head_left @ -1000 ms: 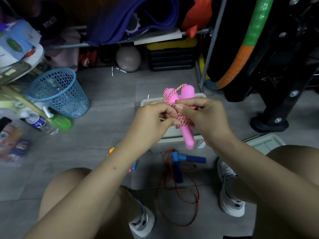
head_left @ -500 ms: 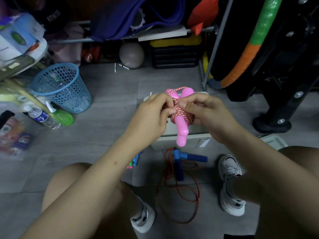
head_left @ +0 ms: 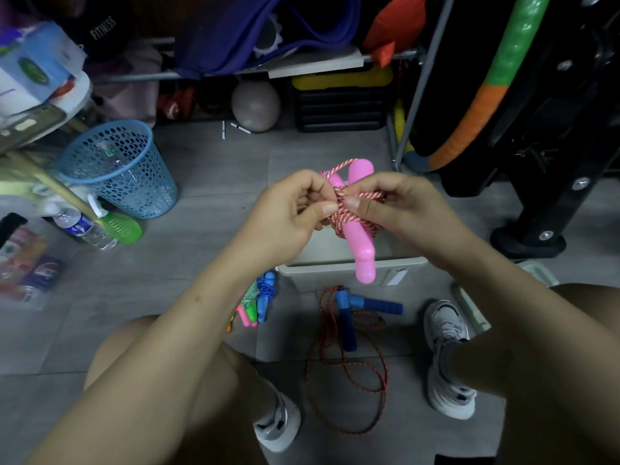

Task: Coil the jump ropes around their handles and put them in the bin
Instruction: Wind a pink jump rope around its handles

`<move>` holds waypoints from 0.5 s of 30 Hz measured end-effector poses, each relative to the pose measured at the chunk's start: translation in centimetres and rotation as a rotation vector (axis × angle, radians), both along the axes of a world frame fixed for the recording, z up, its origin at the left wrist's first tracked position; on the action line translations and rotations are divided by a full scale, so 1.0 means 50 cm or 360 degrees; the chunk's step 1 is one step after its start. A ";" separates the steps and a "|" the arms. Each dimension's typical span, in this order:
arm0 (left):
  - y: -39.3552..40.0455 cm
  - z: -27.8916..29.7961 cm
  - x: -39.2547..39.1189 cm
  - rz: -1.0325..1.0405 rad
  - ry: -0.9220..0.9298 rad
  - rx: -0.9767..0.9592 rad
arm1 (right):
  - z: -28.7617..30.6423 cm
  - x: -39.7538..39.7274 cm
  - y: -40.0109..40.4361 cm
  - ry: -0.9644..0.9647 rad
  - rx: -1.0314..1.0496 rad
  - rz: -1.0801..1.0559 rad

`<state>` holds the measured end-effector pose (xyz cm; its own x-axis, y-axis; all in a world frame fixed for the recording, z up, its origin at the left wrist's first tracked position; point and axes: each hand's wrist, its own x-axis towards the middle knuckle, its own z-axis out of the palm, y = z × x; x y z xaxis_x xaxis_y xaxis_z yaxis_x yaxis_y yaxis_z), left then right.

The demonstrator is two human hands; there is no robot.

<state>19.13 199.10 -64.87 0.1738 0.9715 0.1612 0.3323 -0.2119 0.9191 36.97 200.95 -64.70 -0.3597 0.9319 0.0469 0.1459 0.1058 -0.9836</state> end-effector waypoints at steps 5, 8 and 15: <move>-0.011 -0.014 0.006 0.0074 0.0327 0.0360 | -0.004 0.003 0.004 -0.0078 0.0028 -0.0007; -0.006 -0.020 0.005 0.0213 0.0530 0.0714 | 0.000 0.000 0.003 -0.0007 0.0037 -0.0043; 0.013 -0.031 0.011 0.0228 0.0677 0.0981 | -0.004 0.009 0.003 -0.0045 0.0135 -0.0139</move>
